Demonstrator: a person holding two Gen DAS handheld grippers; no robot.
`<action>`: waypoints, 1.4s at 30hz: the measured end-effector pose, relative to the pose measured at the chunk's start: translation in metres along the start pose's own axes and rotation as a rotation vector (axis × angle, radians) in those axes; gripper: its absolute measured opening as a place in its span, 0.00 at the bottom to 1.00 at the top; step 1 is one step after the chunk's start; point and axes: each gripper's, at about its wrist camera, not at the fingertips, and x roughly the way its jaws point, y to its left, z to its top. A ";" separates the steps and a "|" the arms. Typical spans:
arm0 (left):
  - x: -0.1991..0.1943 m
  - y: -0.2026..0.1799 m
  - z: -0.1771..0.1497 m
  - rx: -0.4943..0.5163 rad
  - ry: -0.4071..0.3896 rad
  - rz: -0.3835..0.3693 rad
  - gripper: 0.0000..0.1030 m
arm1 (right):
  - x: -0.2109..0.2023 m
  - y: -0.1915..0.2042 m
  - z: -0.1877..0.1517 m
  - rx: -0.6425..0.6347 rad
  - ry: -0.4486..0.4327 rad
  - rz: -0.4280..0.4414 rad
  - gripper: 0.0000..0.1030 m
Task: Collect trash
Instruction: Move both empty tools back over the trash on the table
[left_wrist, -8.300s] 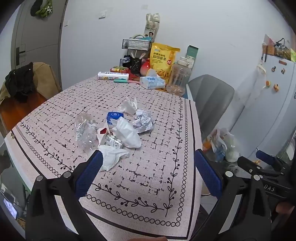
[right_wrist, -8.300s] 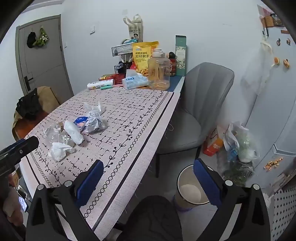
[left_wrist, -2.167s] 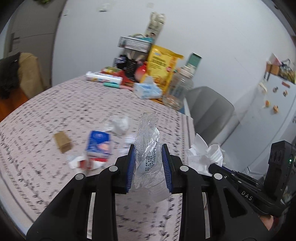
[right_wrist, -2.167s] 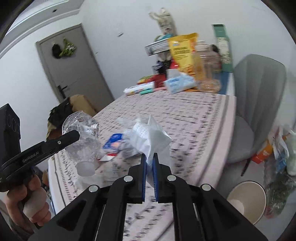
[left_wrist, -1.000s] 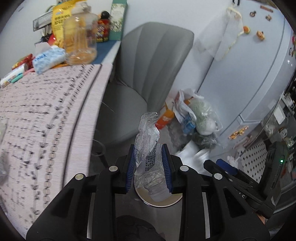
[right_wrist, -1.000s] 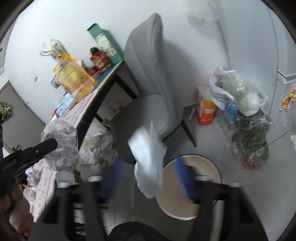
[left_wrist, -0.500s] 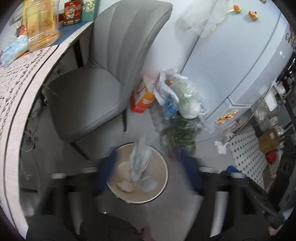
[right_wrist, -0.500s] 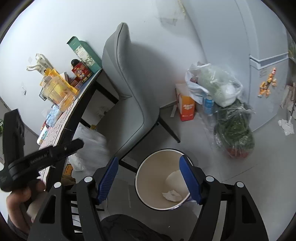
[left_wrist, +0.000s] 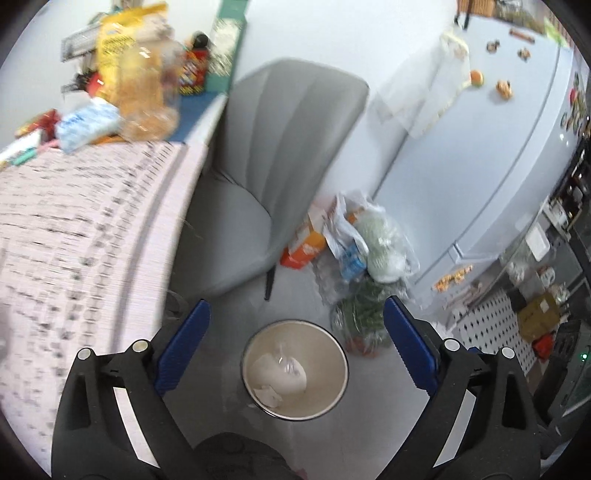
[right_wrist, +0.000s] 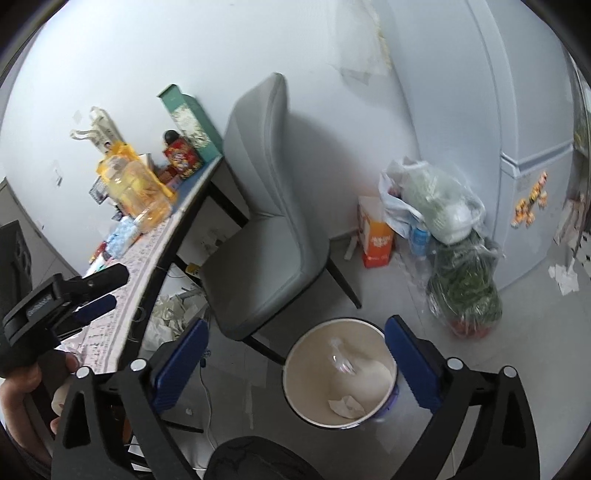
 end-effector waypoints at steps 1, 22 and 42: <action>-0.013 0.006 0.001 -0.005 -0.026 0.008 0.91 | -0.002 0.006 0.001 -0.009 -0.003 0.008 0.92; -0.175 0.118 -0.035 -0.132 -0.238 0.108 0.92 | -0.035 0.164 -0.020 -0.221 -0.044 0.147 0.92; -0.239 0.224 -0.097 -0.295 -0.271 0.223 0.92 | -0.028 0.278 -0.074 -0.419 0.046 0.235 0.92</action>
